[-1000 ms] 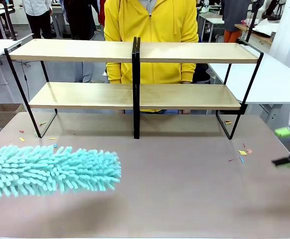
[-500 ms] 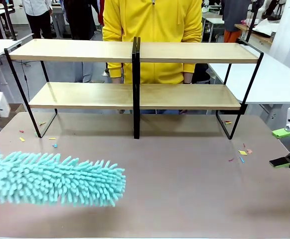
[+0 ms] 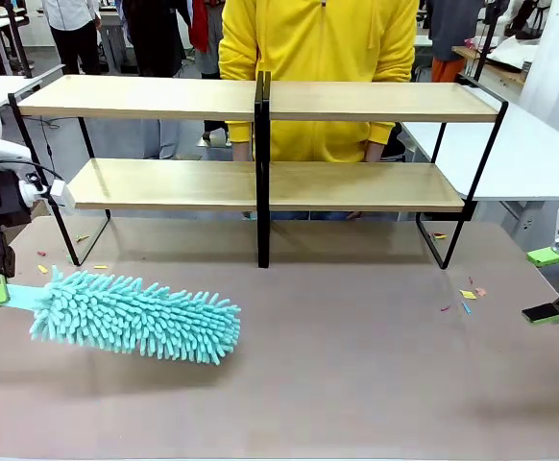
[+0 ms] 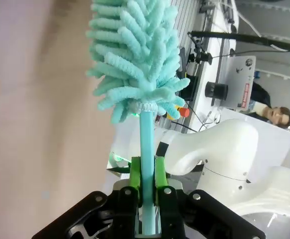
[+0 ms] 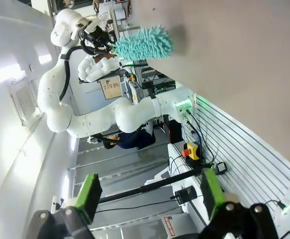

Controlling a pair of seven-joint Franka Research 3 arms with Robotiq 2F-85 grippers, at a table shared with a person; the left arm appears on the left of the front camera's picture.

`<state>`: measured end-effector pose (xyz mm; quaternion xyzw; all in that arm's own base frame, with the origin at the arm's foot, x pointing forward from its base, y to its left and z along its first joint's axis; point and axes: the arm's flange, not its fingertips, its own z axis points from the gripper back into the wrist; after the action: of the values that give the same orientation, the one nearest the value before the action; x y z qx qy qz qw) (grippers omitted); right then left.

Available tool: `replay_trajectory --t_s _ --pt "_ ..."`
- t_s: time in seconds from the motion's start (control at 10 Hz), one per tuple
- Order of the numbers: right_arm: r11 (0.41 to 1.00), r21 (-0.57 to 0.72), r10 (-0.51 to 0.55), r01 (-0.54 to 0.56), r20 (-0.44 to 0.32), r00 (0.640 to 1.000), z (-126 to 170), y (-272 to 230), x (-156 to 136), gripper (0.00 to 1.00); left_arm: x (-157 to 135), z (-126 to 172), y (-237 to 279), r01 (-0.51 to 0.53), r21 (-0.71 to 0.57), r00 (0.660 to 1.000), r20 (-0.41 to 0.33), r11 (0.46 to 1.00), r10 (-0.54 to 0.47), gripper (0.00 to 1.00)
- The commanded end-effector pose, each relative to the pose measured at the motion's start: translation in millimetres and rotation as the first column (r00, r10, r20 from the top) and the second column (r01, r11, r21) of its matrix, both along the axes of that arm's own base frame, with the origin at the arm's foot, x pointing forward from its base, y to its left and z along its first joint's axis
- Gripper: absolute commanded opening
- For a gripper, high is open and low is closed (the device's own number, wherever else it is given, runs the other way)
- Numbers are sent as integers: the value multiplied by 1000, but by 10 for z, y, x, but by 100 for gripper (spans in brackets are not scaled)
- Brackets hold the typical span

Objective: Clean the shelves.
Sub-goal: Place the Duster on the table.

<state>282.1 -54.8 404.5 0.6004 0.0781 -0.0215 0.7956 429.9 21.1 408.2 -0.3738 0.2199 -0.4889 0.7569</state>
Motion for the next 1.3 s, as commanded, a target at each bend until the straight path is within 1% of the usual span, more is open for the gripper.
replay_trajectory --t_s 0.0,0.1,0.2,0.3,0.4,0.5,0.6,0.7,0.8,0.9,1.0,1.1,1.2 --pt "1000 17 -1 1 14 1000 36 0 20 100 -74 116 38 -70 -28 997 29 997 71 13" --pt "1000 17 -1 1 14 1000 36 0 20 100 -77 145 34 -123 -2 989 87 992 122 72" --pt "1000 17 -1 1 14 1000 36 0 20 100 -126 203 69 -199 14 970 144 980 195 72" --pt "1000 17 -1 1 14 1000 36 0 20 100 -201 284 122 -326 54 923 235 944 305 100" --pt "1000 17 -1 1 14 1000 36 0 20 100 -241 380 188 -532 65 803 353 844 479 77" --pt "1000 17 -1 1 14 1000 36 0 20 100 -301 511 258 -659 -14 683 408 752 606 100" --pt "1000 17 -1 1 14 1000 36 0 20 100 -389 600 306 -734 -109 582 409 670 703 100" --pt "1000 -2 -1 1 -1 1000 0 -2 -2 100 -492 685 422 -836 -223 383 416 501 825 100" --pt "1000 8 -20 19 14 1000 33 -2 -18 100 -569 757 502 -805 -307 441 265 508 858 100" --pt "998 27 -62 61 14 998 92 41 -11 100 -624 741 441 -787 -353 501 111 505 858 100" --pt "994 43 -101 103 -44 994 196 87 -1 100 -638 682 386 -803 -396 502 -45 446 864 100" --pt "986 74 -141 146 -69 988 316 130 -21 100 -580 606 365 -815 -428 515 -223 392 828 100" --pt "974 138 -165 177 -90 982 428 150 -36 100 -468 544 404 -863 -407 456 -369 300 810 100"
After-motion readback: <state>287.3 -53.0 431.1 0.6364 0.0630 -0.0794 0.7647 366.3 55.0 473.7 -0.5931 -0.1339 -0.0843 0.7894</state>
